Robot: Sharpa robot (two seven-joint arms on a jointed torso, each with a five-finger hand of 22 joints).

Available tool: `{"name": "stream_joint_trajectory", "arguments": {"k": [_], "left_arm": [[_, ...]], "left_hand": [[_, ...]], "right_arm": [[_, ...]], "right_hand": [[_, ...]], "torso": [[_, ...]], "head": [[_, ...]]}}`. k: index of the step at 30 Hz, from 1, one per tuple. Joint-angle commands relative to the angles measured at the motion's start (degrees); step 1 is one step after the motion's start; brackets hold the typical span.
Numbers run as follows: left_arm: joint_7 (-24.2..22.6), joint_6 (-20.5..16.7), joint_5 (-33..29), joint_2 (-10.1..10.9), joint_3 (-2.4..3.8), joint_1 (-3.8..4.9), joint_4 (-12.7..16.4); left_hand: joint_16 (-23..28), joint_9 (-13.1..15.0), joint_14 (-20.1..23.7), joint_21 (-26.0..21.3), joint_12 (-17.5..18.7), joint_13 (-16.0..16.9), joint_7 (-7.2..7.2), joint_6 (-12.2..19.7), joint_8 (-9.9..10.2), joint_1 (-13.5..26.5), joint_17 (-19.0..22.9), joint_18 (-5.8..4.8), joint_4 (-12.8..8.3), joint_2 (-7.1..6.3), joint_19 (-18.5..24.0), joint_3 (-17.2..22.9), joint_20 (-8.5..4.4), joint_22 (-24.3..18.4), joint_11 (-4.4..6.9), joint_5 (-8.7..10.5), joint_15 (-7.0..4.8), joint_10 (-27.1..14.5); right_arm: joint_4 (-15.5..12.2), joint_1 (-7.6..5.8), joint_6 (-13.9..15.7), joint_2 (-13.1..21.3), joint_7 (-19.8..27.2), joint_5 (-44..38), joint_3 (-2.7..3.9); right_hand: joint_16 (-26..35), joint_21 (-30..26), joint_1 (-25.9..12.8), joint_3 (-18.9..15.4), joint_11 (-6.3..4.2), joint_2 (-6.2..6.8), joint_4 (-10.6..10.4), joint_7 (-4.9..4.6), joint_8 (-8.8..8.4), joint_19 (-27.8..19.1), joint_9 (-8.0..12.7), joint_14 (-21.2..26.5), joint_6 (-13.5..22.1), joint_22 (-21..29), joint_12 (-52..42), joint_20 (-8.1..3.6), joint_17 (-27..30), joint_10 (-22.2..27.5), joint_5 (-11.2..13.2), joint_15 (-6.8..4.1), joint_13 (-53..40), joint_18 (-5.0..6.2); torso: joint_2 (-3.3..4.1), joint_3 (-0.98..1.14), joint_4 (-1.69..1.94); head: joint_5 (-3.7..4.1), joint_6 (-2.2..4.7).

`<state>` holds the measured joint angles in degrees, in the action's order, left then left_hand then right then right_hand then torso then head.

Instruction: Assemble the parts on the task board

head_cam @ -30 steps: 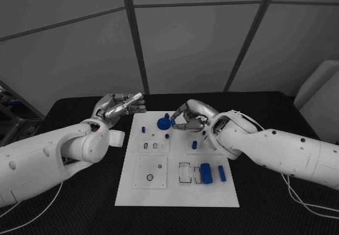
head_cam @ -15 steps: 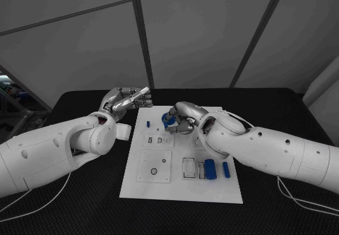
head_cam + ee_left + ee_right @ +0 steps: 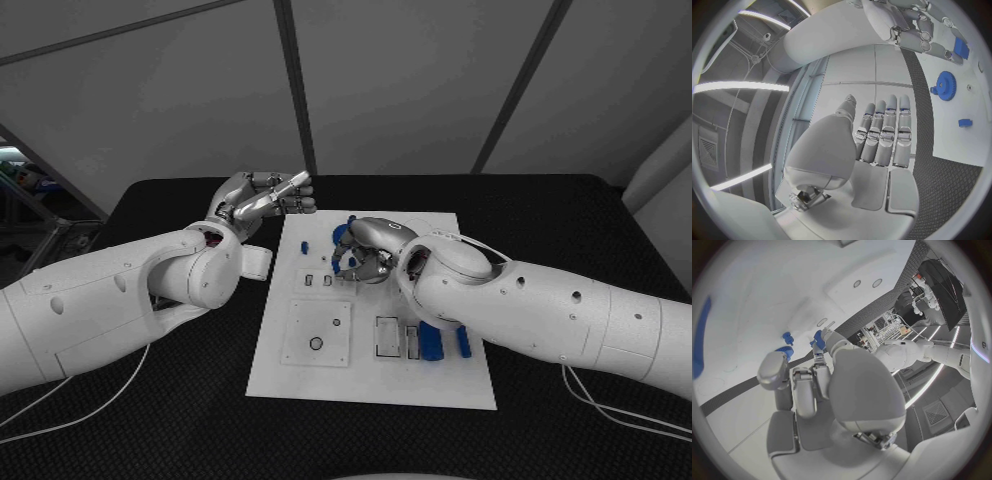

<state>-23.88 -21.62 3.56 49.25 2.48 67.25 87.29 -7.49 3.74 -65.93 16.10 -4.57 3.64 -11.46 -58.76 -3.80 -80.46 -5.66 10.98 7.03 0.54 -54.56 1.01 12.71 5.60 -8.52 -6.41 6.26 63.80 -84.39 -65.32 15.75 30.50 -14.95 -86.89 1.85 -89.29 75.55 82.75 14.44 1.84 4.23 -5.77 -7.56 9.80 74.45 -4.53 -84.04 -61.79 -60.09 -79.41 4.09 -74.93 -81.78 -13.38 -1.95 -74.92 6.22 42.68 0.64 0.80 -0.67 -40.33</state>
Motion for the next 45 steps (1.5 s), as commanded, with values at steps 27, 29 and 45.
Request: {"name": "stream_joint_trajectory", "arguments": {"k": [27, 29, 45], "left_arm": [[0.2, 0.9, 0.1, 0.1, 0.04, 0.06, 0.1], [0.2, 0.9, 0.1, 0.1, 0.04, 0.06, 0.1], [0.3, 0.9, 0.1, 0.1, 0.04, 0.06, 0.1]], "left_hand": [[0.5, -0.1, -0.3, -0.4, 0.3, 0.1, -0.24, 0.0, 0.2, 0.1, -0.1, -0.46, -0.5, -0.01, -0.4, 0.0, 0.02, -0.2, -0.17, 0.22, -0.01, 0.2], [0.5, -0.1, -0.3, -0.4, 0.3, 0.1, -0.24, 0.0, 0.2, 0.1, -0.1, -0.46, -0.5, -0.01, -0.4, 0.0, 0.02, -0.2, -0.17, 0.22, -0.01, 0.2], [0.5, -0.1, -0.3, -0.4, 0.3, 0.1, -0.25, 0.0, 0.2, 0.1, -0.1, -0.46, -0.5, -0.02, -0.4, 0.0, 0.02, -0.2, -0.18, 0.23, 0.00, 0.2]], "right_arm": [[0.9, 0.69, -3.5, -0.8, -1.0, -1.9, -0.44], [1.0, 0.73, -3.7, -0.8, -1.0, -1.9, -0.44], [1.5, 0.84, -5.4, -0.9, -1.7, -1.9, -0.47]], "right_hand": [[-0.2, 0.0, -1.6, -0.1, -0.44, 0.33, -0.3, 1.54, 0.68, 0.0, -1.1, -5.7, -1.6, 0.3, 0.1, -0.17, -13.8, 0.0, 0.0, -0.45, -2.9, -0.39], [-0.2, 0.0, -1.7, -0.1, -0.43, 0.37, -0.3, 1.53, 0.65, 0.0, -1.1, -5.7, -1.6, 0.3, 0.2, -0.17, -13.8, 0.0, 0.0, -0.44, -2.9, -0.38], [-0.1, -0.3, -2.4, 0.0, -0.18, 0.83, -0.2, 1.20, 0.17, -0.3, -0.9, -5.6, -0.6, 0.8, 0.7, -0.09, -13.7, 0.6, 0.4, -0.28, -2.4, -0.32]], "torso": [[0.00, -0.02, 0.01], [-0.02, -0.02, 0.01], [0.00, -0.02, 0.02]], "head": [[-0.37, -0.33], [-0.37, -0.37], [-0.38, -0.63]]}}
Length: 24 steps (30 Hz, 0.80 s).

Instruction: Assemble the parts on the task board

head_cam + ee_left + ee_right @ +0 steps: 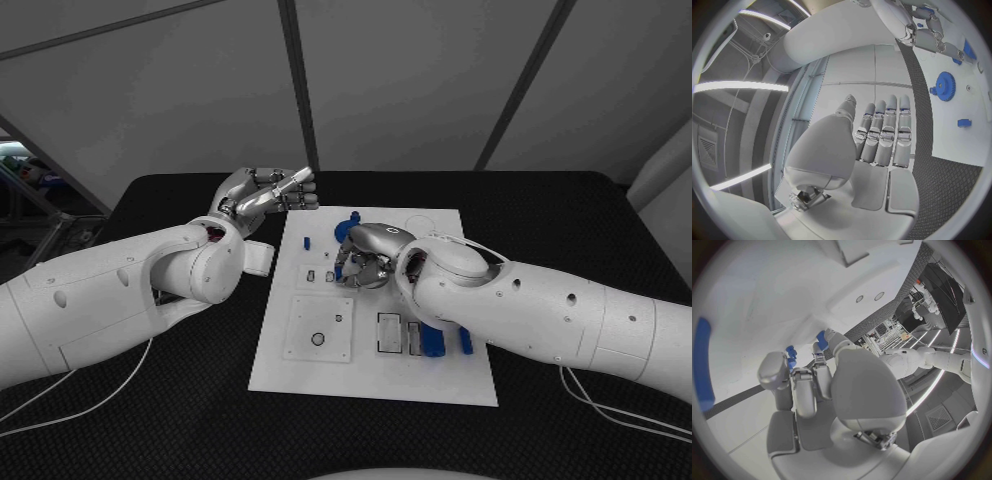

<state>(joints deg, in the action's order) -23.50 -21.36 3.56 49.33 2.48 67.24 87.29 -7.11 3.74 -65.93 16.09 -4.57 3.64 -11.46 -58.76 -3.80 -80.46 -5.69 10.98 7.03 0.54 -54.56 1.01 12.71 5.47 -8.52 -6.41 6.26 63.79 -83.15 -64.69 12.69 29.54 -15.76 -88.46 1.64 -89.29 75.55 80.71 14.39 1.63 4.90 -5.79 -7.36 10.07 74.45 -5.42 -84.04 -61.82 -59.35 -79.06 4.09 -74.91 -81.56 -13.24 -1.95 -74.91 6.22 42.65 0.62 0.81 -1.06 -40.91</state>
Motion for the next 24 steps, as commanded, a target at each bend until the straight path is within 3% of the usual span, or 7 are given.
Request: {"name": "stream_joint_trajectory", "arguments": {"k": [1, 14, 24], "left_arm": [[-0.1, 0.7, 0.1, 0.0, 0.04, 0.06, 0.0], [0.0, 0.7, 0.1, 0.0, 0.04, 0.06, 0.0], [0.0, 0.6, 0.1, 0.0, 0.04, 0.06, -0.1]], "left_hand": [[0.2, -0.1, -0.3, -0.4, 0.3, 0.1, -0.26, 0.0, 0.2, 0.1, -0.1, -0.46, -0.5, -0.02, -0.4, 0.0, 0.02, -0.1, -0.18, 0.23, -0.01, 0.2], [0.2, -0.1, -0.3, -0.4, 0.3, 0.1, -0.26, 0.0, 0.2, 0.1, -0.1, -0.46, -0.5, -0.02, -0.4, 0.0, 0.02, -0.1, -0.18, 0.23, -0.01, 0.2], [0.2, -0.1, -0.3, -0.4, 0.4, 0.1, -0.28, 0.1, 0.2, 0.1, -0.1, -0.47, -0.5, -0.02, -0.4, 0.0, 0.03, -0.1, -0.20, 0.23, 0.01, 0.1]], "right_arm": [[0.2, 0.21, -2.4, 0.0, -0.9, -0.3, -0.26], [0.2, 0.22, -2.3, 0.1, -0.9, -0.3, -0.27], [0.2, 0.22, -2.5, 0.2, -1.0, -0.3, -0.27]], "right_hand": [[-0.1, -0.3, -0.4, 0.0, 0.04, 0.16, -0.2, 1.00, -0.10, -0.3, 0.0, -5.6, -0.6, 0.1, 0.4, -0.09, -13.7, 0.3, 0.3, -0.29, -2.4, -0.31], [-0.1, -0.4, -0.7, 0.1, 0.24, 0.42, -0.2, 0.75, -0.41, -0.4, 0.1, -5.6, 0.0, 0.1, 0.6, 0.01, -13.7, 0.6, 0.2, -0.13, -2.2, -0.31], [-0.2, -0.7, -1.8, 0.0, 1.11, 1.57, -0.3, -0.27, -1.59, -0.7, 0.6, -5.7, 2.3, 0.6, 2.3, 0.59, -13.9, 2.2, 0.1, 0.59, -0.4, -0.25]], "torso": [[0.01, -0.01, 0.01], [-0.02, -0.01, -0.02], [-0.01, -0.01, 0.01]], "head": [[0.01, -0.05], [0.02, -0.07], [0.03, -0.11]]}}
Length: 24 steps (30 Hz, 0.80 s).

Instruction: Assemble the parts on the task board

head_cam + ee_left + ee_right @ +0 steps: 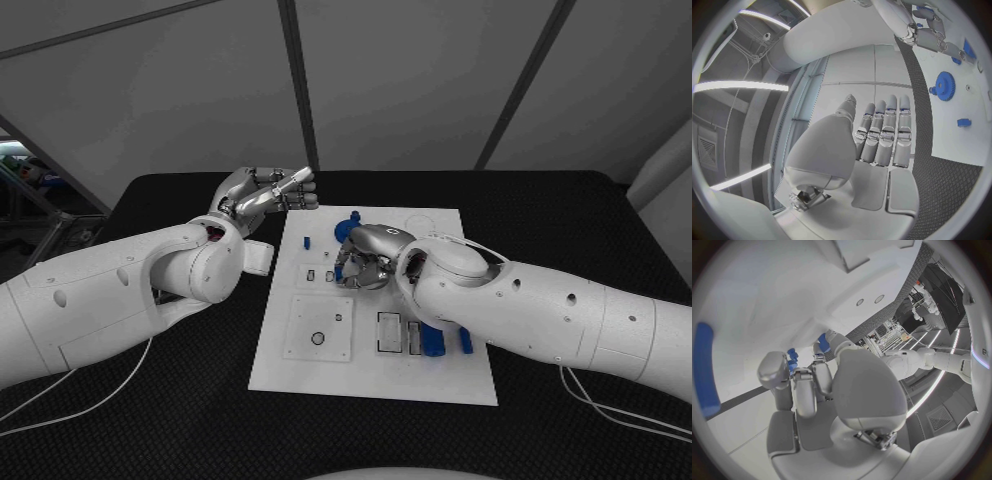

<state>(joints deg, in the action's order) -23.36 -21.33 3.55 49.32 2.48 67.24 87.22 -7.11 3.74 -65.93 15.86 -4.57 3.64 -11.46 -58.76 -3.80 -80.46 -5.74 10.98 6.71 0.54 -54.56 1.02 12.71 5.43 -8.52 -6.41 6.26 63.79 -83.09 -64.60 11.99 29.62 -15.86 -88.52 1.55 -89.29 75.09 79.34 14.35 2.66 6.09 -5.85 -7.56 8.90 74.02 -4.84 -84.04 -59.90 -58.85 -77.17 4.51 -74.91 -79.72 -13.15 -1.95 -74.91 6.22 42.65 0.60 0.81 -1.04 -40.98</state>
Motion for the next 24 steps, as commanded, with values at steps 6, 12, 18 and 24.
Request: {"name": "stream_joint_trajectory", "arguments": {"k": [6, 12, 18, 24], "left_arm": [[-0.1, 0.6, 0.1, 0.0, 0.04, 0.05, 0.0], [-0.1, 0.6, 0.1, 0.0, 0.04, 0.05, -0.1], [-0.1, 0.7, 0.1, -0.1, 0.04, 0.04, -0.1], [0.0, 0.7, 0.1, 0.0, 0.04, 0.04, -0.1]], "left_hand": [[0.2, -0.1, -0.3, -0.2, 0.4, 0.1, -0.27, 0.1, 0.2, 0.1, -0.1, -0.47, -0.2, -0.02, -0.4, 0.0, 0.03, 0.0, -0.20, 0.23, 0.01, 0.1], [0.2, -0.1, -0.3, -0.2, 0.4, 0.1, -0.27, 0.1, 0.2, 0.1, -0.1, -0.47, -0.2, -0.02, -0.4, 0.0, 0.03, 0.0, -0.20, 0.23, 0.01, 0.1], [0.2, -0.1, -0.3, -0.2, 0.4, 0.1, -0.27, 0.1, 0.2, 0.1, -0.1, -0.47, -0.2, -0.02, -0.4, 0.0, 0.03, 0.0, -0.20, 0.23, 0.01, 0.1], [0.3, -0.1, -0.3, -0.2, 0.4, 0.0, -0.29, 0.1, 0.2, 0.1, -0.1, -0.47, -0.2, -0.03, -0.4, 0.0, 0.04, -0.1, -0.22, 0.23, 0.02, 0.1]], "right_arm": [[0.1, 0.13, -1.7, 0.1, -1.0, -0.4, -0.19], [0.1, 0.13, -1.5, 0.1, -1.1, -0.4, -0.19], [0.1, 0.13, -1.1, 0.2, -1.2, -0.4, -0.19], [0.1, 0.13, -0.9, 0.2, -1.5, -0.4, -0.19]], "right_hand": [[-0.2, -0.4, -0.8, 0.1, 0.38, 0.77, -0.2, -0.40, -0.75, -0.4, 0.2, -5.7, 1.2, 0.3, 0.7, 0.44, -13.9, 0.7, -0.2, 0.86, -0.2, -0.21], [-0.2, -0.5, -0.9, 0.1, 0.51, 0.91, -0.3, -0.54, -0.89, -0.5, 0.3, -5.7, 1.6, 0.4, 0.8, 0.55, -14.0, 0.9, -0.3, 0.97, 0.0, -0.18], [-0.3, -0.7, -1.3, 0.1, 0.74, 1.22, -0.4, -0.78, -1.15, -0.8, 0.4, -5.7, 2.3, 0.8, 1.1, 0.76, -14.1, 1.3, -0.2, 1.18, 0.3, -0.11], [-0.2, -1.1, -2.2, -0.4, 1.31, 2.20, -0.8, -1.34, -2.01, -1.2, 0.7, -5.7, 4.6, 1.5, 2.4, 1.24, -13.9, 2.8, 1.1, 1.69, 1.7, 0.03]], "torso": [[0.00, 0.01, -0.01], [-0.01, 0.01, 0.00], [0.01, 0.00, -0.02], [-0.01, -0.01, -0.02]], "head": [[0.03, -0.03], [0.08, -0.04], [0.09, -0.03], [0.11, 0.00]]}}
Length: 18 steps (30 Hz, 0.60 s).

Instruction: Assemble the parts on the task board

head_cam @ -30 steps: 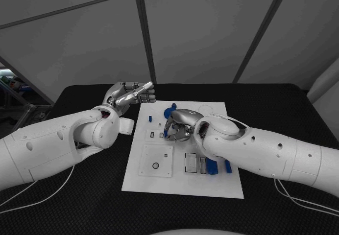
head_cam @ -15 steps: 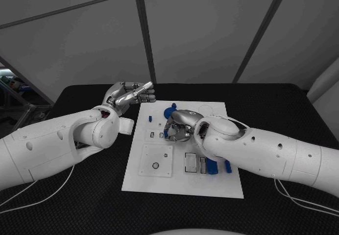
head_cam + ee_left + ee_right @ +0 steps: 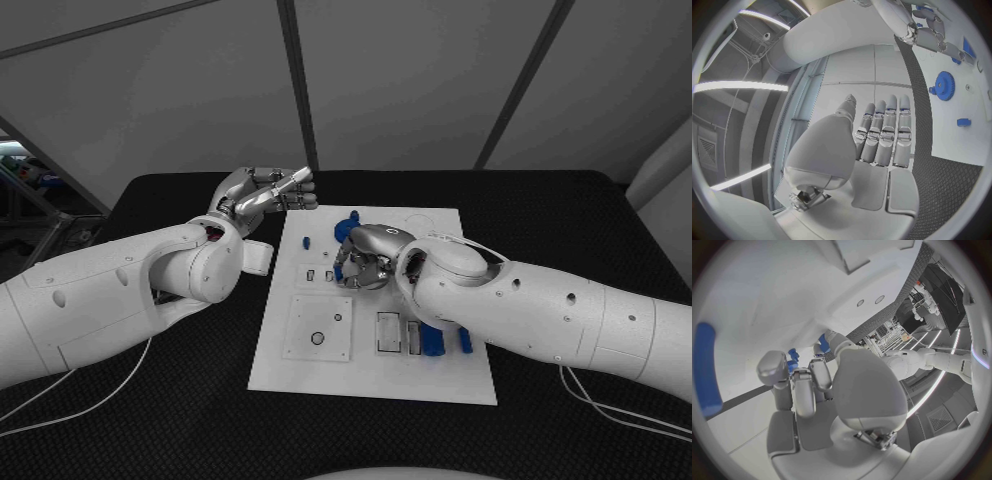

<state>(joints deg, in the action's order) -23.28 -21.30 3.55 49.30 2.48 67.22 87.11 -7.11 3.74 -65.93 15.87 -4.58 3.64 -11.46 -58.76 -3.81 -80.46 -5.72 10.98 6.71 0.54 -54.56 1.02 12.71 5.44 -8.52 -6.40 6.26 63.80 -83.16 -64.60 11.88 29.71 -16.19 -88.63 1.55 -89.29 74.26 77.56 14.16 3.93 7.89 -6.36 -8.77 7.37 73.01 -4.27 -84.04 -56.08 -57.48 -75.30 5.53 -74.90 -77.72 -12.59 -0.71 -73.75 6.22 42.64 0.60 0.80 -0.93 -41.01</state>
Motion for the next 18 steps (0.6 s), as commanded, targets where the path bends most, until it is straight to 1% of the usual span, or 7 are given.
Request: {"name": "stream_joint_trajectory", "arguments": {"k": [1, 6, 7, 8, 10, 14, 18], "left_arm": [[-0.1, 0.7, 0.1, 0.0, 0.04, 0.06, 0.0], [0.1, 0.9, 0.1, 0.0, 0.04, 0.05, 0.0], [0.1, 0.9, 0.1, 0.0, 0.04, 0.05, 0.0], [0.2, 0.9, 0.3, 0.0, 0.04, 0.05, 0.0], [0.3, 1.0, 0.4, 0.0, 0.04, 0.05, -0.1], [0.7, 1.1, 0.6, 0.0, 0.04, 0.04, -0.2], [1.2, 1.2, 1.3, 0.1, 0.04, 0.02, -0.3]], "left_hand": [[0.3, -0.1, -0.3, -0.3, 0.5, 0.0, -0.30, 0.1, 0.2, 0.1, -0.1, -0.47, -0.2, -0.04, -0.4, 0.0, 0.05, -0.1, -0.23, 0.23, 0.03, 0.1], [0.3, -0.1, -0.3, -0.3, 0.5, 0.1, -0.24, 0.1, 0.2, 0.1, -0.1, -0.47, -0.3, 0.00, -0.4, 0.0, 0.05, -0.1, -0.20, 0.23, 0.03, 0.1], [0.3, -0.1, -0.3, -0.3, 0.5, 0.1, -0.24, 0.1, 0.2, 0.1, -0.1, -0.47, -0.3, 0.00, -0.4, 0.0, 0.05, -0.1, -0.20, 0.23, 0.03, 0.1], [0.4, 0.0, -0.3, -0.4, 0.4, 0.1, -0.18, -0.1, 0.1, 0.1, -0.1, -0.46, -0.3, 0.06, -0.4, 0.0, 0.06, -0.2, -0.14, 0.23, 0.03, 0.3], [0.4, 0.0, -0.3, -0.4, 0.4, 0.1, -0.12, -0.2, 0.1, 0.2, -0.1, -0.45, -0.3, 0.10, -0.4, 0.1, 0.05, -0.2, -0.08, 0.23, -0.01, 0.5], [0.1, 0.0, -1.5, -0.2, 0.5, 0.1, 0.05, -0.4, 0.1, 0.3, -0.5, -0.37, -0.5, 0.12, -1.3, 0.1, -0.20, -0.2, 0.13, 0.24, -0.37, 1.0], [-0.6, 0.0, -3.8, 0.4, 0.6, 0.1, 0.29, -0.5, 0.1, 0.5, -1.4, -0.35, -0.6, 0.15, -3.1, 0.1, -0.85, 0.0, 0.47, 0.24, -1.06, 1.7]], "right_arm": [[0.1, 0.14, -0.7, 0.1, -1.2, -0.3, -0.18], [0.1, 0.14, 0.3, 0.1, -1.4, -0.4, -0.18], [0.1, 0.14, 0.3, 0.1, -1.4, -0.4, -0.18], [0.1, 0.14, 0.7, 0.2, -1.4, -0.5, -0.18], [0.0, 0.14, 1.2, 0.2, -1.3, -0.6, -0.18], [-0.4, 0.14, 2.3, 0.6, -1.1, -0.9, -0.18], [-1.2, 0.14, 3.8, 1.5, -0.4, -1.0, -0.18]], "right_hand": [[-0.2, -0.3, -0.6, -0.3, 0.13, 0.57, -0.4, -0.22, -0.61, -0.3, 0.2, -5.6, 1.2, 0.2, 0.9, 0.32, -13.9, 1.1, 0.8, 0.53, 0.9, 0.04], [-0.1, -0.7, -1.4, -1.8, 0.91, 2.07, -1.8, -1.04, -1.51, -0.6, 0.5, -5.6, 4.9, 0.7, 2.5, 0.91, -13.7, 3.1, 3.7, 1.20, 3.0, 0.12], [-0.1, -0.7, -1.4, -1.8, 0.91, 2.07, -1.8, -1.04, -1.51, -0.6, 0.5, -5.6, 4.9, 0.7, 2.5, 0.91, -13.7, 3.1, 3.7, 1.20, 3.0, 0.12], [-0.1, -0.7, -1.5, -3.2, 1.15, 2.49, -2.6, -1.28, -1.49, -0.7, 0.5, -5.6, 5.7, 0.8, 2.5, 1.12, -13.7, 3.2, 3.0, 1.42, 3.2, 0.15], [-0.1, -0.8, -0.6, -6.2, 1.36, 2.30, -3.8, -1.52, -0.91, -0.8, 0.3, -5.6, 6.6, 0.9, 2.4, 1.45, -13.7, 3.5, 1.5, 1.65, 3.5, 0.17], [-0.1, -0.8, 0.9, -8.8, 1.58, 2.31, -5.6, -1.71, -0.10, -0.9, 0.3, -5.6, 7.7, 0.9, 2.4, 1.63, -13.8, 3.9, 1.2, 1.87, 3.9, 0.21], [-0.1, -0.8, 1.8, -10.0, 1.67, 2.55, -6.9, -1.80, 0.48, -0.9, 0.3, -5.6, 8.2, 0.9, 2.2, 1.72, -13.8, 4.0, 1.2, 1.94, 4.0, 0.22]], "torso": [[-0.01, -0.01, 0.00], [-0.01, 0.01, -0.02], [-0.01, 0.01, -0.02], [-0.02, 0.01, 0.00], [-0.01, 0.01, 0.02], [-0.01, 0.04, -0.01], [-0.05, 0.07, -0.06]], "head": [[0.01, 0.04], [0.01, 0.05], [0.01, 0.05], [0.02, 0.08], [0.02, 0.09], [0.00, 0.05], [0.01, 0.16]]}}
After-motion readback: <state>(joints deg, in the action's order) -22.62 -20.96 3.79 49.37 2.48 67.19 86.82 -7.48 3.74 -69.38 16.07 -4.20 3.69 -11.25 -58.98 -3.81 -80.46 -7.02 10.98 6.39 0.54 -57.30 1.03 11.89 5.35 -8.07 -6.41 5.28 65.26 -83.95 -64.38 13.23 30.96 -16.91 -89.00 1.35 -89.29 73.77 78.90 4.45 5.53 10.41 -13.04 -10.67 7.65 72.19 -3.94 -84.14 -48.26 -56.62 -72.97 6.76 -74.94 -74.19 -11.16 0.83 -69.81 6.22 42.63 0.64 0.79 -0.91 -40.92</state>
